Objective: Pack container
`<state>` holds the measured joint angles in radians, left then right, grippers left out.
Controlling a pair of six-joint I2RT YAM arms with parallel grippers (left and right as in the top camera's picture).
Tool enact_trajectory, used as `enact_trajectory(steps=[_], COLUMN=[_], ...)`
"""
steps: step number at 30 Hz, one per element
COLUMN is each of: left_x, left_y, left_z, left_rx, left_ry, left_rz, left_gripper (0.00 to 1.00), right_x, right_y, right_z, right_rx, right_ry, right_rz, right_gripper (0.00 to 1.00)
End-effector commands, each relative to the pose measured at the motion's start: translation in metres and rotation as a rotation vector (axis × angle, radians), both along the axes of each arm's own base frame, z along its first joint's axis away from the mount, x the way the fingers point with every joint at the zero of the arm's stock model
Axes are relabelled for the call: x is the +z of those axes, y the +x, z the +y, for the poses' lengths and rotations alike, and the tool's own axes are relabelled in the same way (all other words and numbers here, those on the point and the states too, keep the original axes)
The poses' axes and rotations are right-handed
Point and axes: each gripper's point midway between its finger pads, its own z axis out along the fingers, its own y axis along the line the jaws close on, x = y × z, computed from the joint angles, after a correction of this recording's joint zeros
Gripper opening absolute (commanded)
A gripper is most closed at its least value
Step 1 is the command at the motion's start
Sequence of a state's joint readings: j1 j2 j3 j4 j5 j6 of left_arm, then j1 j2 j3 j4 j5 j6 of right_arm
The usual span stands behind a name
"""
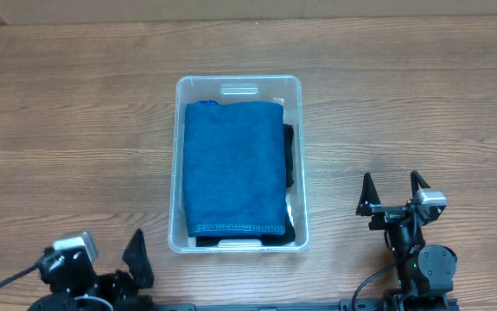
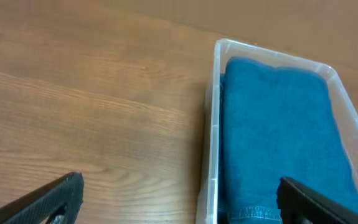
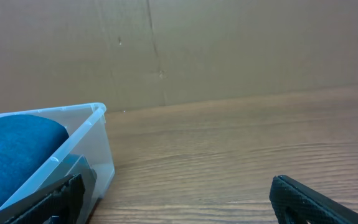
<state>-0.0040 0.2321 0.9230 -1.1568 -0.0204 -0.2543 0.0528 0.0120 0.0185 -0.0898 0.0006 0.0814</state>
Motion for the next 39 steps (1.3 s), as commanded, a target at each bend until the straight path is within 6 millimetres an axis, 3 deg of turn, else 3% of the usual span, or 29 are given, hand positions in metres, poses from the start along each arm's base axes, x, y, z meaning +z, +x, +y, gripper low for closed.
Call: enact_trajectory(steps=[1, 5, 9, 14, 17, 21, 39], left_x=[-0.015, -0.023, -0.016, -0.027, -0.059, -0.108, -0.109], left_y=[0.032, 0.07, 0.085, 0.099, 0.111, 0.112, 0.113], left_z=[-0.006, -0.02, -0.023, -0.035, -0.017, -0.016, -0.015], left_rx=[-0.068, -0.146, -0.162, -0.275, -0.168, -0.187, -0.181], left_ry=[0.061, 0.074, 0.106, 0.438, 0.392, 0.325, 0.327], left_rz=[-0.053, -0.26, -0.502, -0.648, -0.607, -0.403, -0.4], left_gripper=[1.0, 1.0, 1.0, 1.0, 1.0, 1.0, 1.0], right_x=[-0.002, -0.002, -0.002, -0.002, -0.002, -0.002, -0.002], right_y=[0.0, 0.0, 0.0, 0.0, 0.0, 0.0, 0.0], right_z=[-0.002, -0.001, -0.001, -0.001, -0.001, -0.001, -0.002], right_rx=[-0.008, -0.008, -0.008, -0.008, -0.008, -0.008, -0.008], right_ry=[-0.004, -0.004, -0.003, -0.004, -0.004, -0.004, -0.004], right_rz=[-0.002, -0.002, -0.002, -0.001, -0.001, -0.001, -0.002], right_gripper=[1.0, 1.0, 1.0, 1.0, 1.0, 1.0, 1.0])
